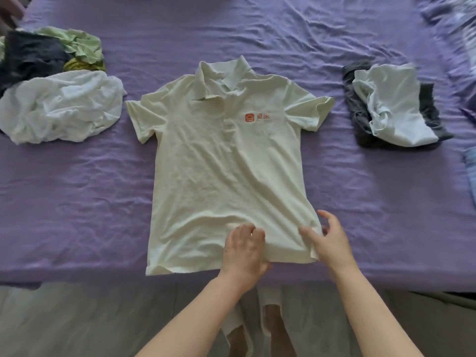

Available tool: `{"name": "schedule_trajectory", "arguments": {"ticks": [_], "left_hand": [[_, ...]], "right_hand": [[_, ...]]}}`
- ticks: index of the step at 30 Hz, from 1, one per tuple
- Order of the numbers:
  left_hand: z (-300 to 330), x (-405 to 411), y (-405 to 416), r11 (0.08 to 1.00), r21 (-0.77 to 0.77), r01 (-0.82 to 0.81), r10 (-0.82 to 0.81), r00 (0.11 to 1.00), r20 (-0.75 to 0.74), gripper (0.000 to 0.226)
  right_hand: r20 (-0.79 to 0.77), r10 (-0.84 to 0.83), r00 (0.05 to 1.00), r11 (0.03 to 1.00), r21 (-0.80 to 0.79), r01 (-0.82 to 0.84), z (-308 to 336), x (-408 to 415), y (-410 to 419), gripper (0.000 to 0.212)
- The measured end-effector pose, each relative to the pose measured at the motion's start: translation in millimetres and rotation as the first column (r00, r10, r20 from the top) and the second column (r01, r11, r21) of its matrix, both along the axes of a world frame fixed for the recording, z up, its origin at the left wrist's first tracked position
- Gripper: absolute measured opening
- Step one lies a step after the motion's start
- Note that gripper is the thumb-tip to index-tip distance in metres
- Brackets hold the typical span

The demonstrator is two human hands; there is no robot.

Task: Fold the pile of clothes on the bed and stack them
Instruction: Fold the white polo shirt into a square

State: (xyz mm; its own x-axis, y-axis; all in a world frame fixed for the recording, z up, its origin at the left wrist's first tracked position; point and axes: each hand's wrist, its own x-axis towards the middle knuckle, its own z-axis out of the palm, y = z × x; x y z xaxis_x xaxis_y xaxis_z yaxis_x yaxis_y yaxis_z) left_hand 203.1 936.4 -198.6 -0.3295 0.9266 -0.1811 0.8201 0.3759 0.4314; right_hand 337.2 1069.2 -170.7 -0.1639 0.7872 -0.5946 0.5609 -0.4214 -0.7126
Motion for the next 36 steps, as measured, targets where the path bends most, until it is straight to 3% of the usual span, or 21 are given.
{"name": "schedule_trajectory", "arguments": {"ticks": [3, 5, 7, 9, 13, 16, 20, 22, 24, 27, 30, 33, 36], "left_hand": [[15, 5, -1, 0.997, 0.052, 0.054, -0.050, 0.996, -0.077, 0.084], [22, 10, 2, 0.993, 0.067, 0.097, -0.089, 0.989, -0.115, 0.076], [26, 16, 7, 0.987, 0.124, 0.106, -0.091, 0.989, -0.120, 0.053], [28, 21, 12, 0.969, 0.219, 0.113, -0.101, 0.993, -0.065, 0.033], [27, 22, 13, 0.951, 0.293, 0.094, -0.099, 0.995, 0.004, 0.024], [18, 19, 8, 0.975, 0.196, 0.104, -0.104, 0.995, -0.015, 0.024], [-9, 11, -6, 0.991, -0.132, -0.003, -0.005, 0.998, -0.060, 0.028], [-20, 3, -15, 0.969, -0.240, -0.060, 0.043, 0.996, -0.077, 0.029], [-28, -4, -24, 0.954, -0.289, -0.078, 0.052, 0.994, -0.095, 0.027], [-39, -13, -43, 0.945, -0.322, -0.059, 0.028, 0.995, -0.098, 0.028], [-46, -15, -56, 0.957, -0.288, -0.039, 0.012, 0.995, -0.096, 0.035], [-52, -14, -57, 0.959, -0.272, -0.082, 0.057, 0.994, -0.098, 0.037], [-57, -17, -52, 0.951, -0.280, -0.131, 0.094, 0.986, -0.141, 0.039]], "right_hand": [[-0.116, -0.106, 0.988, 0.978, -0.190, 0.083, 9, 8, -5, 0.055], [-0.093, -0.128, 0.987, 0.974, -0.199, 0.107, 14, 14, -9, 0.061], [-0.020, -0.123, 0.992, 0.988, -0.096, 0.121, 18, 20, -13, 0.058], [0.057, -0.084, 0.995, 0.996, 0.040, 0.081, 21, 27, -16, 0.042], [0.214, 0.070, 0.974, 0.985, 0.139, -0.101, 23, 35, -20, 0.031], [0.299, 0.087, 0.950, 0.971, 0.186, -0.148, 17, 35, -23, 0.033], [0.193, 0.060, 0.979, 0.975, 0.199, -0.098, 7, 37, -20, 0.033], [0.224, 0.112, 0.968, 0.956, 0.242, -0.167, -1, 40, -20, 0.034], [0.420, 0.202, 0.885, 0.904, 0.266, -0.333, -10, 46, -20, 0.042], [0.723, 0.299, 0.623, 0.740, 0.236, -0.630, -19, 51, -30, 0.058], [0.668, 0.396, 0.630, 0.541, 0.385, -0.748, -32, 43, -48, 0.051], [0.514, 0.654, 0.555, 0.457, 0.317, -0.831, -48, 21, -64, 0.043], [0.474, 0.731, 0.490, 0.397, 0.289, -0.871, -72, 4, -72, 0.045]]}}
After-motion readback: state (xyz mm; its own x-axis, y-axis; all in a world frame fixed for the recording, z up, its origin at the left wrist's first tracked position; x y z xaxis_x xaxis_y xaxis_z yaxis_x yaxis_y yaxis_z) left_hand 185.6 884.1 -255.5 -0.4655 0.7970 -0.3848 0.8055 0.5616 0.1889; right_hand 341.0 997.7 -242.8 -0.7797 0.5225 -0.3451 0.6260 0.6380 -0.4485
